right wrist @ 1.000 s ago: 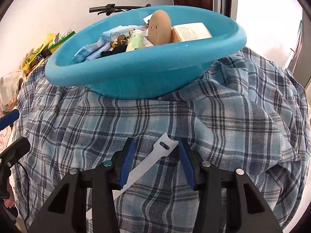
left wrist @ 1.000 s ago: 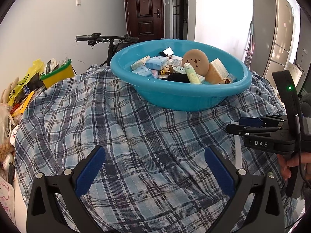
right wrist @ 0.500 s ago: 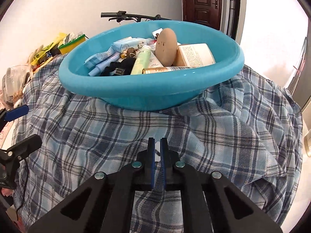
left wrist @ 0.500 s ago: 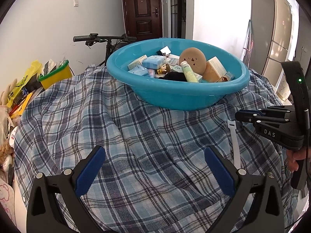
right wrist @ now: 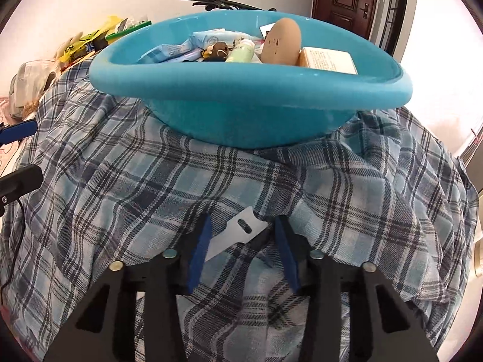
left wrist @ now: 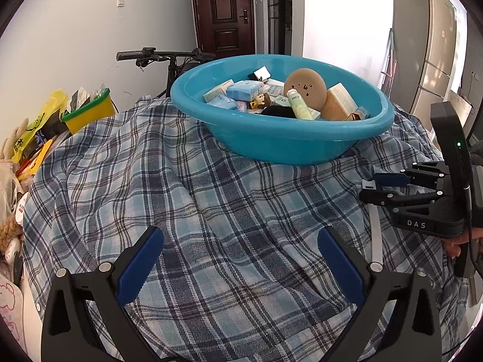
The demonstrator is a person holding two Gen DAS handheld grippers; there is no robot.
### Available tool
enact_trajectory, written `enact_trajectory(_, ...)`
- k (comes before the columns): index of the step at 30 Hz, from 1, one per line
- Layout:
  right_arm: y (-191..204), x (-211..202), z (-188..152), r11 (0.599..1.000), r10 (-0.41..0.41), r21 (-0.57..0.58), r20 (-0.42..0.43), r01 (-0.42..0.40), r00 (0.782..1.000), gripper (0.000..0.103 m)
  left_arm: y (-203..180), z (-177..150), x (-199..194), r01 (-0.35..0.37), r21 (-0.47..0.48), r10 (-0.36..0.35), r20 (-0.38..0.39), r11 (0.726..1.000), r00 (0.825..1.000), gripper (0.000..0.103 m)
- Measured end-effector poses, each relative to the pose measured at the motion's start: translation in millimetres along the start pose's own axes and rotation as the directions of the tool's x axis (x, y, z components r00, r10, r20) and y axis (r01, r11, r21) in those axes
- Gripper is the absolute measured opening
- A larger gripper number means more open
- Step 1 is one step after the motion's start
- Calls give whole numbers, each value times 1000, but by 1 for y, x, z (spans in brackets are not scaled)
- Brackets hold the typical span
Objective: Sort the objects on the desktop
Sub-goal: 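Lift the white strap off the shirt with the right gripper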
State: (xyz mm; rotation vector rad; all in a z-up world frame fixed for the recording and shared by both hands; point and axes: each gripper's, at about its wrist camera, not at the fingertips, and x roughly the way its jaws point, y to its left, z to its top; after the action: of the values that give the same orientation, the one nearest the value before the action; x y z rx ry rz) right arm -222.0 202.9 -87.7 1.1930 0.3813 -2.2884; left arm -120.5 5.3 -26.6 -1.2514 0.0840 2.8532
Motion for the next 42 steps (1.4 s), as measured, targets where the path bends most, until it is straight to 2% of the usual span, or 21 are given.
enact_trajectory(2,1,-1,-1,1000,-7,-29,4,7,1000,31,-1,0,0,1,3,-1,0,1000,1000,103)
enact_trajectory(5,3,-4,-2,997,-49,-58,20,50,999,22,-3,0,0,1,6,-1,0,1000,1000,103)
enact_trajectory(8,6,-11,-3,993,-73,-93,42,77,996,21,-3,0,1,0,9,0,-4,1000,1000,103)
enact_trajectory(10,8,-14,-2,992,-53,-114,54,59,997,22,-3,-1,1,-2,11,2,-4,1000,1000,103)
enact_trajectory(12,10,-15,-2,992,1,-126,42,4,999,22,-4,0,1,1,12,-1,-5,1000,1000,103)
enact_trajectory(13,11,-16,-3,990,33,-141,37,-27,999,23,-4,-1,1,3,14,-3,-7,1000,1000,103)
enact_trajectory(14,14,-14,-2,985,51,-164,32,-45,998,29,-4,-1,1,6,18,-5,-10,1000,1000,103)
enact_trajectory(15,15,-13,-4,980,52,-195,24,-47,998,42,-5,0,1,13,24,-13,-16,1000,1000,103)
enact_trajectory(17,16,-6,-1,972,-9,-235,18,13,1000,51,-9,-1,2,54,45,-52,-42,998,998,103)
enact_trajectory(21,7,-3,3,967,30,-254,-17,-33,999,51,-31,-7,5,88,147,-77,-75,985,994,103)
enact_trajectory(25,-2,-1,2,955,107,-272,-51,-117,993,51,-60,-14,15,192,229,-155,-171,954,973,103)
enact_trajectory(26,-3,0,2,954,125,-268,-57,-135,991,49,-68,-15,17,195,247,-153,-180,949,972,103)
enact_trajectory(29,-3,1,2,946,154,-279,-65,-167,986,43,-84,-17,27,143,297,-93,-175,944,980,103)
enact_trajectory(31,-2,1,2,945,152,-284,-62,-163,986,41,-91,-16,36,156,299,-97,-204,942,974,103)
enact_trajectory(33,-1,-1,2,947,148,-280,-54,-157,988,27,-97,-17,45,159,308,-90,-227,938,970,101)
enact_trajectory(35,-1,-3,4,948,142,-280,-45,-149,989,19,-103,-17,49,153,323,-78,-232,934,970,100)
enact_trajectory(39,4,-7,1,943,137,-299,-53,-146,989,19,-105,-15,52,164,315,-90,-236,935,968,100)
enact_trajectory(42,5,-13,1,944,154,-287,-44,-160,987,18,-99,-13,57,197,275,-122,-268,941,956,100)
